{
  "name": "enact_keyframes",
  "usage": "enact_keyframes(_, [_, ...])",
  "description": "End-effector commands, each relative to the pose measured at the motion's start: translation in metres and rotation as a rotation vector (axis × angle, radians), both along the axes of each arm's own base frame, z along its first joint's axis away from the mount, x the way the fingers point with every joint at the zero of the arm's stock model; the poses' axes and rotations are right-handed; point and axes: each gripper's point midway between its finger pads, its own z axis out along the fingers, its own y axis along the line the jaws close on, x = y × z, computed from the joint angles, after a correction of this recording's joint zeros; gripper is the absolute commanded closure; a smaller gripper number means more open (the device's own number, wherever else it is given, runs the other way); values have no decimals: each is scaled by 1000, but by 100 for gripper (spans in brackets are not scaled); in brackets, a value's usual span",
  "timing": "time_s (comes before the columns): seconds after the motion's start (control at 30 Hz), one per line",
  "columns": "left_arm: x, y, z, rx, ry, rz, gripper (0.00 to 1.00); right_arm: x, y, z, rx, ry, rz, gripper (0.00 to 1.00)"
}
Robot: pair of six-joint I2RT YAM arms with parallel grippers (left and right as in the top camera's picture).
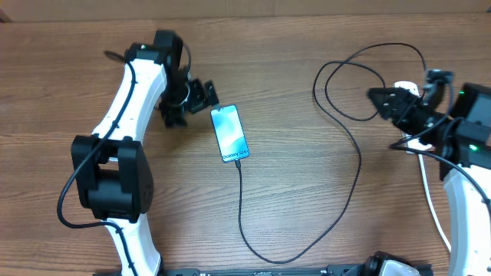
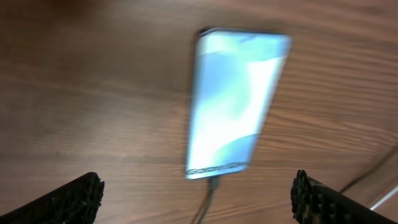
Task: Plug charger to phone and switch on socket
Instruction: 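Move the right gripper to the power strip switch and press it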
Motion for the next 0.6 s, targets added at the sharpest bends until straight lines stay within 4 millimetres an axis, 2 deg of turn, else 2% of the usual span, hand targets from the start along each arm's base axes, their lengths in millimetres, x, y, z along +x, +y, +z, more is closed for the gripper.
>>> enact_keyframes(0.0, [13, -22, 34, -14, -97, -73, 0, 10, -46, 6, -101, -10, -151, 44])
enact_keyframes(0.1, [19, -40, 55, -30, -155, -111, 1, 17, -74, -3, -83, 15, -240, 52])
enact_keyframes(0.33, [18, -96, 100, -132, -320, -355, 1, 38, -130, -42, -15, 136, -385, 57])
enact_keyframes(0.4, [15, -106, 106, -136, -352, -408, 0, 43, -148, -55, -28, 176, -440, 60])
enact_keyframes(0.43, [12, -114, 109, -137, -368, -445, 0, 44, -163, -65, -47, 212, -500, 63])
enact_keyframes(0.57, [8, -123, 108, -141, -367, -468, 0, 46, -197, -82, -109, 256, -617, 76])
